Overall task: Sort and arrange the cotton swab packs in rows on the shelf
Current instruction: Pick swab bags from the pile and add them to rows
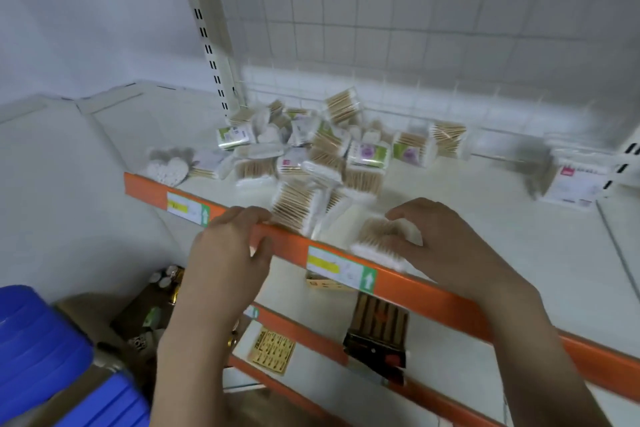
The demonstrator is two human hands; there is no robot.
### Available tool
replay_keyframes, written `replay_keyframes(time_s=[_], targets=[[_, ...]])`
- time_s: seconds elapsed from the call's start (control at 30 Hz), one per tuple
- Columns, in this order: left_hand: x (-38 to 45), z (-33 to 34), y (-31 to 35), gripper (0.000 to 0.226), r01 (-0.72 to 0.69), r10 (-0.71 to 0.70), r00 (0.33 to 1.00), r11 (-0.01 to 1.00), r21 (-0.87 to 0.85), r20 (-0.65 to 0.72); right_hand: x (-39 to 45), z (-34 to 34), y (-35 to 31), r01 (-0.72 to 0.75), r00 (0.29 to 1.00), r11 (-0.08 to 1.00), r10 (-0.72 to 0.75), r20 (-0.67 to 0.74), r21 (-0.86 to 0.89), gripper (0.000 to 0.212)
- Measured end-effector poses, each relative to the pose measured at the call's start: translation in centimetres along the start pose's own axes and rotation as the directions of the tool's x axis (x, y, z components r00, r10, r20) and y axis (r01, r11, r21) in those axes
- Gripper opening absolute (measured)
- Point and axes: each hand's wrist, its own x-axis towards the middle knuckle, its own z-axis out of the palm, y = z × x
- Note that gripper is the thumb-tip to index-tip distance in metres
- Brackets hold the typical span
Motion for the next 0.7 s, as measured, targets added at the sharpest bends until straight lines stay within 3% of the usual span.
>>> replay_keyframes(time_s=[0.23,0.4,0.57,0.7], targets=[[4.5,0.8,-2.9,0.038,-0.106,0.119,0.985,0.988,-0.113,0.121,1.6,0.2,-0.7,-0.115,0.993,0.990,0.118,0.025,-0.084,0.047],[7.0,3.1,-1.0,0.063,-0.264,0.297,0.882,0.954,-0.138,0.367,2.7,-0.6,0.4,-0.201,0.950,0.974,0.219,0.221,-0.102,0.068],[8.1,4.2,-0.5,0.078,-0.282,0.281,0.802,0.956,-0.081,0.527,3.4,-0.1,0.6,-0.231,0.892,0.972,0.230,0.389,-0.045,0.072],[8.6,4.4,-0.7,0.080,-0.293,0.255,0.832,0.956,-0.001,0.492,3.1,-0.3,0.6,-0.251,0.905,0.968,0.234,0.355,0.003,0.075]])
